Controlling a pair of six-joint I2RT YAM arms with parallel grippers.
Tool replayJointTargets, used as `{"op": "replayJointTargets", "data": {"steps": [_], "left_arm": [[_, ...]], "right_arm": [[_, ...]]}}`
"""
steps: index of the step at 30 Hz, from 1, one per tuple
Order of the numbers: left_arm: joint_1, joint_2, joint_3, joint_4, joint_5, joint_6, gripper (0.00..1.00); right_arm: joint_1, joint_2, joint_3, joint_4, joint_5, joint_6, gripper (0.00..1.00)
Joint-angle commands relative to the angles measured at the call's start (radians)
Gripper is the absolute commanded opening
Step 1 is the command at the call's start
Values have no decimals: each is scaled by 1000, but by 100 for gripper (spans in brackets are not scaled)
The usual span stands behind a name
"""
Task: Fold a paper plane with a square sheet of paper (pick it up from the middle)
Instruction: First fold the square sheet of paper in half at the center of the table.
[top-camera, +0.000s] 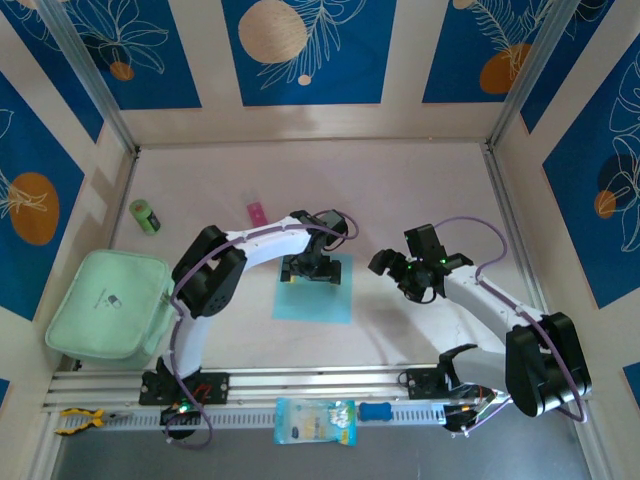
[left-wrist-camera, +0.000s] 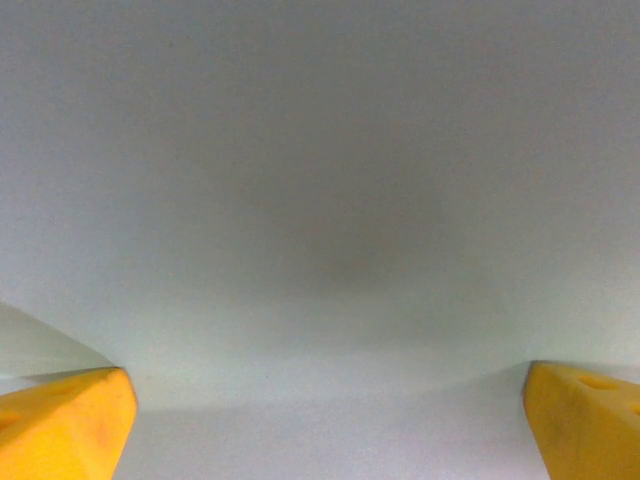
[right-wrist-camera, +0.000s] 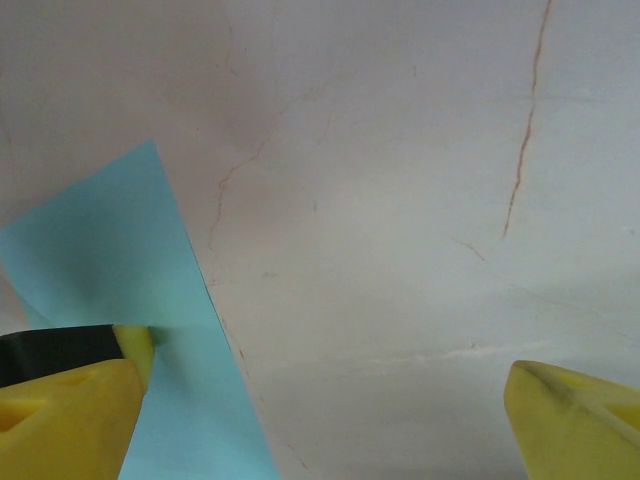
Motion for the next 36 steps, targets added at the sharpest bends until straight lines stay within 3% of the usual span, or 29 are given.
{"op": "replayJointTargets", "data": {"steps": [1,36], "left_arm": [[-7,70,-25,-3,54,-22,100],[-22,107,-5,-27,40,-10,98]], "right_arm": [[-7,8,-10,-7,-24,0,94],[2,-17,1,-41,-2,1,94]]}}
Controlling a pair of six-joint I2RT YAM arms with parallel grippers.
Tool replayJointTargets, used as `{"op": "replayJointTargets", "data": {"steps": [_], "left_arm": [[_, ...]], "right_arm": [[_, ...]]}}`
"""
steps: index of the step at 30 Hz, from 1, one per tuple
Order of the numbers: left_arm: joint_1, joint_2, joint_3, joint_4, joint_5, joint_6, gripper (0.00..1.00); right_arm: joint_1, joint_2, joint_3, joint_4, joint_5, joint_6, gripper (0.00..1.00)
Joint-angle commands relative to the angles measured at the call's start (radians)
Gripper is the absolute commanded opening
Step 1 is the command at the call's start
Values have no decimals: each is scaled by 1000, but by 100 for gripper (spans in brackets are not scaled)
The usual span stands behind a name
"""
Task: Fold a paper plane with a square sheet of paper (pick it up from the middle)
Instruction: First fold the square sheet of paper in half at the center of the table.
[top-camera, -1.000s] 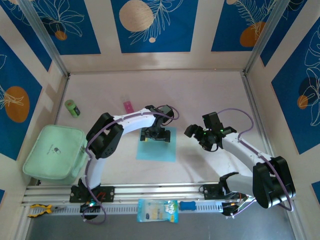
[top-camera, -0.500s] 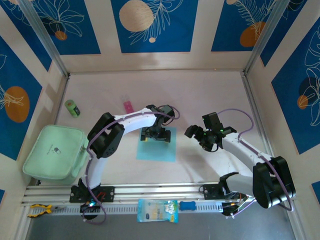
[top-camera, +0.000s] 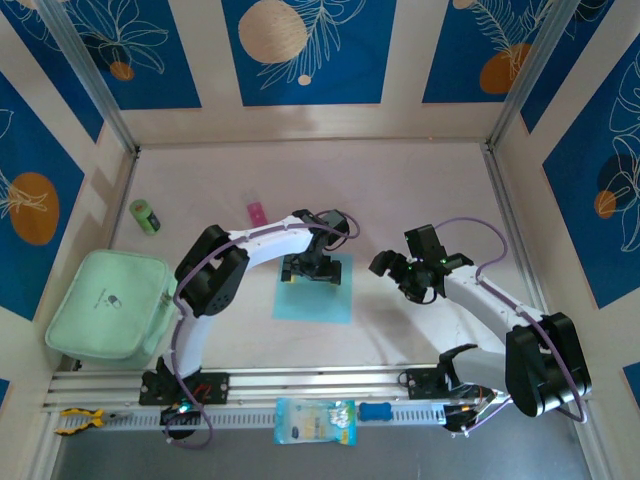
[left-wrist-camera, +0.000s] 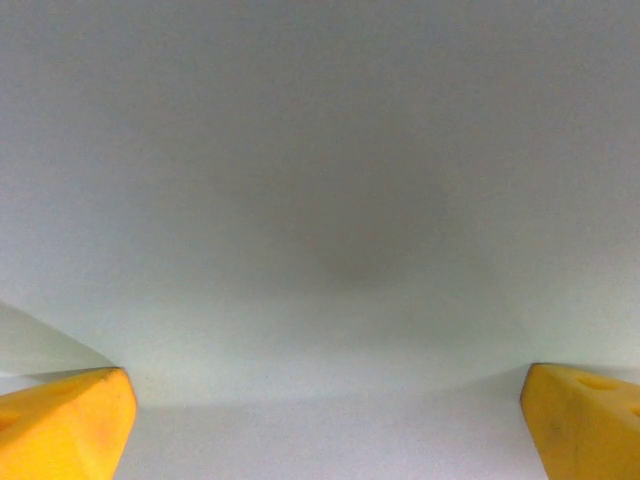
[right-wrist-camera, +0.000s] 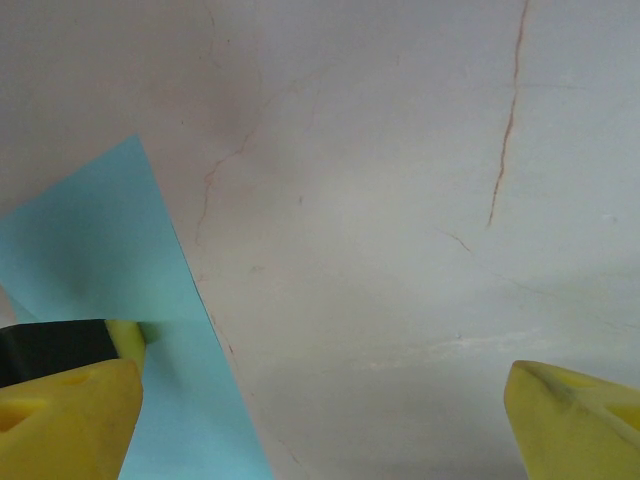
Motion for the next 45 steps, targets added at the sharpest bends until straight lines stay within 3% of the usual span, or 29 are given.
{"op": "replayJointTargets", "data": {"steps": [1,32,38,45], "left_arm": [[-20,86,-32,1,43,-11,98],[-29,80,-13,-6,14,5,90],[-32,60,-9,-11,-13,15,83],[-35,33,-13,1,-29,32,67]], "right_arm": [[3,-17,-1,-20,-5,2,94],[-1,-18,2,-30,5,-1,94],[-1,-22,4,-31,7,-2,94],[-2,-28,5,-37,14,3,93]]}}
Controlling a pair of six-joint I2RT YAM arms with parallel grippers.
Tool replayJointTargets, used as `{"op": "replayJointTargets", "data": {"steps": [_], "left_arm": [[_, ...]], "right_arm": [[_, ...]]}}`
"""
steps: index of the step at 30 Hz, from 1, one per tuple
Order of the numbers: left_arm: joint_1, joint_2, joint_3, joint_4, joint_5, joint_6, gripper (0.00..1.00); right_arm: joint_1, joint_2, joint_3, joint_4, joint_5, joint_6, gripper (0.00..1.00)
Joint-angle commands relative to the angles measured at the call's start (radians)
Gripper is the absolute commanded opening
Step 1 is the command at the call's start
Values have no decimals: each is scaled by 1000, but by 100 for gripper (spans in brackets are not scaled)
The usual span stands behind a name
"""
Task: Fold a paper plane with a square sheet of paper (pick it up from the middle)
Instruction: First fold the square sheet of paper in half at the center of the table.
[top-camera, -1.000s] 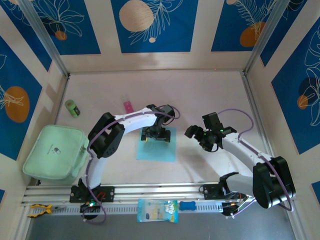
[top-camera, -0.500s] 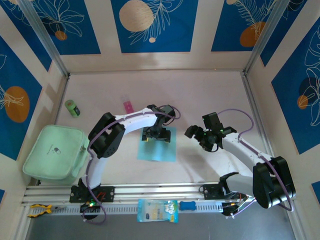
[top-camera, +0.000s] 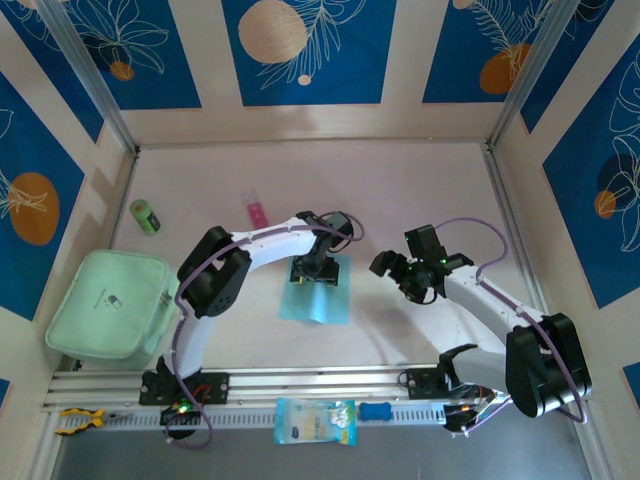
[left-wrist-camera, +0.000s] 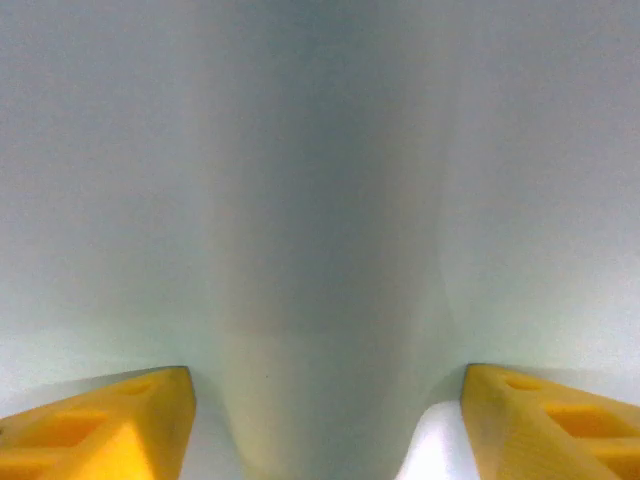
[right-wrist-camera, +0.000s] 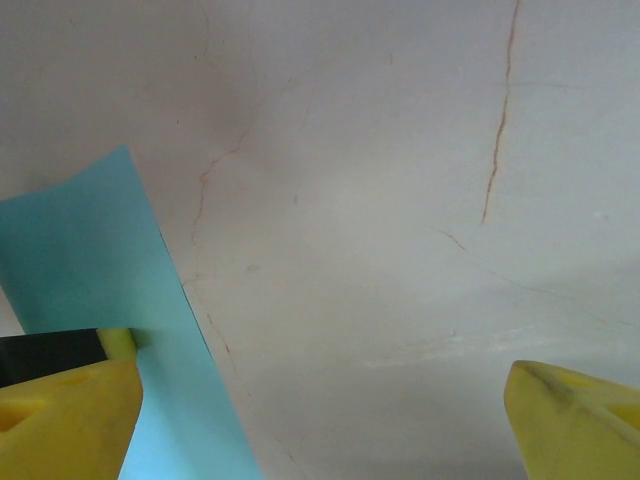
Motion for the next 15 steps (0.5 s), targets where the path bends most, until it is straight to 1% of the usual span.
{"op": "replayJointTargets", "data": {"steps": [1,2,5,8,11,15], "left_arm": [[-13,25,-30,2,-12,15,67],[-12,21,-31,7,-12,16,62],[-12,2,-37,23,-21,23,56],[-13,-21,-43,40,-25,38,55],[-9,-63,-75,100,-4,54,49],[-1,-126,-133,173,9,43,45]], "right_arm": [[-2,-24,6,-29,11,5,94],[-1,-26,6,-31,13,5,93],[-1,-35,5,-37,20,9,93],[0,-48,2,-41,26,12,93],[0,-59,1,-45,33,15,93],[0,-68,0,-49,38,23,93]]}}
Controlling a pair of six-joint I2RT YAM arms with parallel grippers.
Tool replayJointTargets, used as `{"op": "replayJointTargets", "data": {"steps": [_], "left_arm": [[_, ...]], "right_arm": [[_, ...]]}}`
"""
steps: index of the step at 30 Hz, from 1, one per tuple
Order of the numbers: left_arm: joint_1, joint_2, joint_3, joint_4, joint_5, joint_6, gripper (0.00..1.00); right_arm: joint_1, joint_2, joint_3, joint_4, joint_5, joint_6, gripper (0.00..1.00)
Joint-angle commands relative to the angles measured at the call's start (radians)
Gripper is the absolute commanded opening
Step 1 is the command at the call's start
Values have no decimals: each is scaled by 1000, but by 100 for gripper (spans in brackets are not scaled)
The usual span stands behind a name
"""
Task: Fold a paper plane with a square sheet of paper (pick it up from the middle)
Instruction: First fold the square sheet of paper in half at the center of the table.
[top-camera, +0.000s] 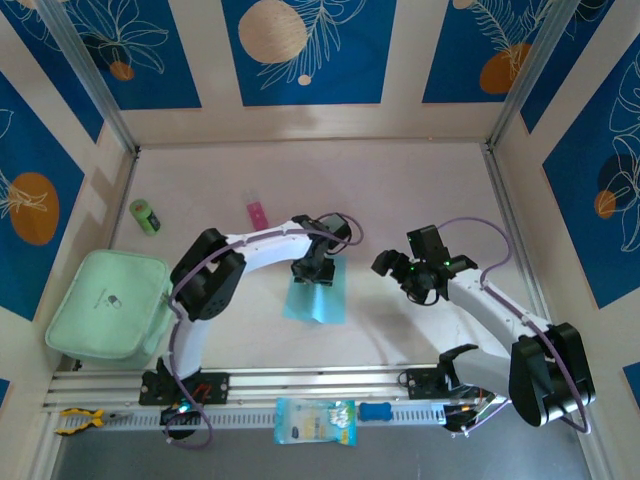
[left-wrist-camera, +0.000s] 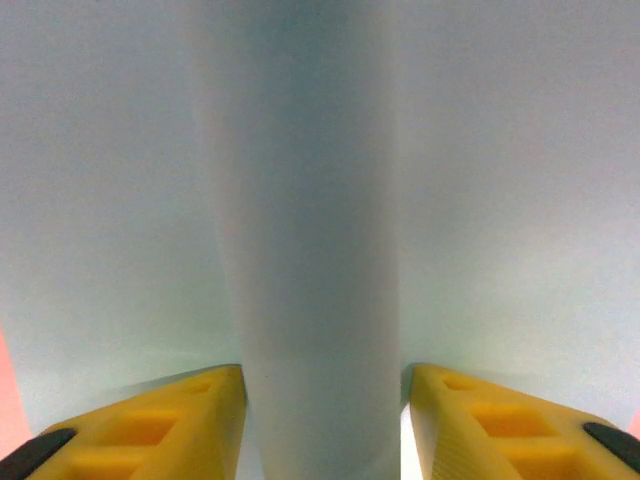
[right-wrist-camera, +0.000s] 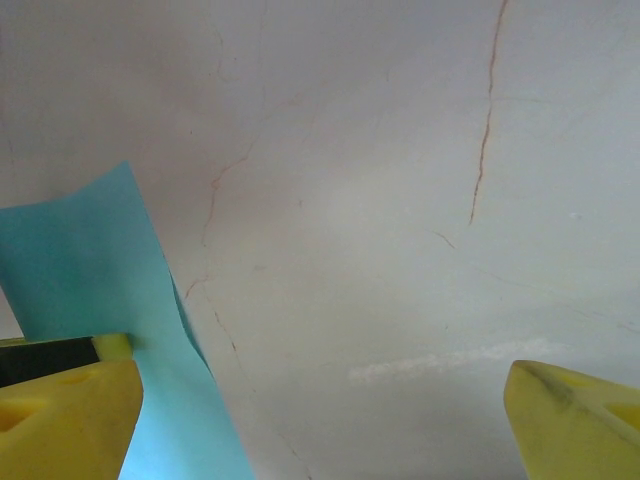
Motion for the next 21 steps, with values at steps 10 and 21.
{"op": "replayJointTargets", "data": {"steps": [10,21], "left_arm": [[56,-249,-205,341,188,4,46],[185,-409,-464,751,446,-101,47]], "right_arm": [[-6,-78,-6,-4,25,20,93],[-98,-319,-121,112,38,-55,92]]}}
